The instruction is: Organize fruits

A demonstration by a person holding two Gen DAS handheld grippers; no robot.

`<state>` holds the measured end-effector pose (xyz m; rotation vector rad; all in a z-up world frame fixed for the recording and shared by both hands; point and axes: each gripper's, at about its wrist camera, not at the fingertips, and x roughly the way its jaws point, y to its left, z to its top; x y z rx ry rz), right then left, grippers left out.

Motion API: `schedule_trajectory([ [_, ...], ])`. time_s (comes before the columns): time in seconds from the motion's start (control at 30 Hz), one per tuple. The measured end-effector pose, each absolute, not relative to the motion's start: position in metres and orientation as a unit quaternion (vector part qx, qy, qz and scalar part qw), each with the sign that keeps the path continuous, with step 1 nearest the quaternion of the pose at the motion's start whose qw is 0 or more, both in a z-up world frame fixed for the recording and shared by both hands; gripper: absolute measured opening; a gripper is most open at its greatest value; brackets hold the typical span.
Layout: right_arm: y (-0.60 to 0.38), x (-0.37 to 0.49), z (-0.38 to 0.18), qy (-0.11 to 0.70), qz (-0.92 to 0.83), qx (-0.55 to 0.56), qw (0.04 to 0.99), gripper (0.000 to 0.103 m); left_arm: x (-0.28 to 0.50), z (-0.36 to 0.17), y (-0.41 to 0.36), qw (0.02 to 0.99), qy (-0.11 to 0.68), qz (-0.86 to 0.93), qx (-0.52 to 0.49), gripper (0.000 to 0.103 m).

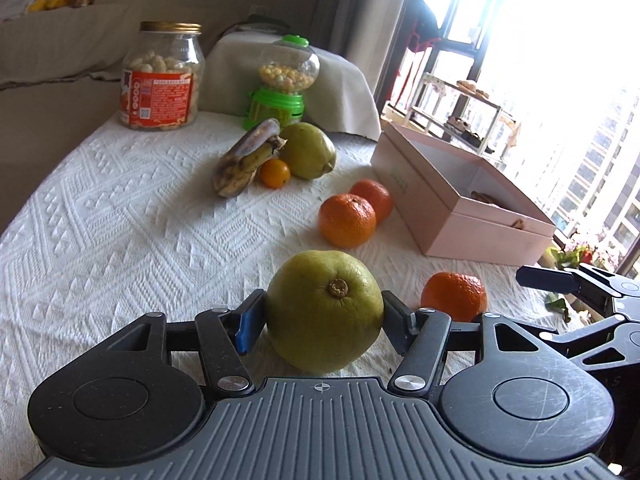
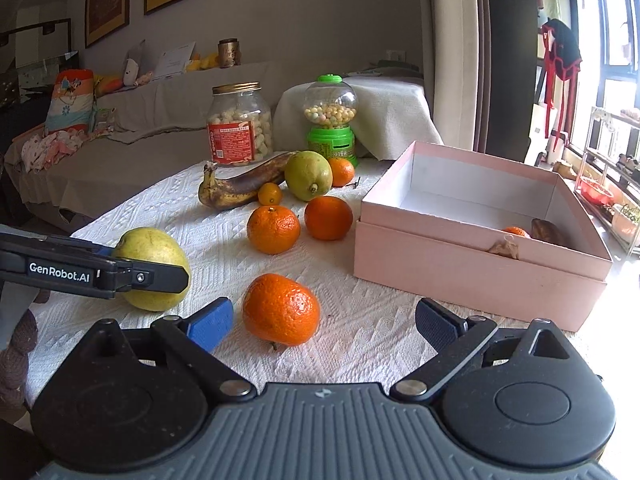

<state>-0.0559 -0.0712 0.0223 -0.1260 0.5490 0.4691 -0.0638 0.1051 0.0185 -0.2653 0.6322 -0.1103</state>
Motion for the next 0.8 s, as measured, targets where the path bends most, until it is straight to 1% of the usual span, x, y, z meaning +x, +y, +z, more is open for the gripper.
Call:
schedule_trajectory([
  [0.13,-0.066,-0.064,0.021,0.269,0.225,-0.092,0.932,0.098,-0.063,0.013,0.106,0.943,0.299,-0.055,-0.138,0.067],
  [0.37,-0.073,-0.055,0.022,0.291,0.215,-0.056,0.931,0.098,-0.06,0.009,0.106,0.939,0.306,-0.063,-0.142,0.067],
  [0.53,-0.082,-0.059,0.023,0.289,0.193,-0.083,0.934,0.098,-0.06,0.009,0.105,0.94,0.305,-0.062,-0.139,0.066],
  [0.63,-0.088,-0.058,0.017,0.311,0.179,-0.089,0.929,0.098,-0.061,0.009,0.105,0.94,0.305,-0.062,-0.139,0.067],
  [0.73,-0.094,-0.057,0.005,0.349,0.189,-0.063,0.916,0.098,-0.061,0.01,0.108,0.938,0.308,-0.063,-0.148,0.066],
  [0.8,-0.095,-0.061,0.001,0.346,0.191,-0.062,0.917,0.099,-0.062,0.012,0.11,0.936,0.31,-0.059,-0.154,0.067],
])
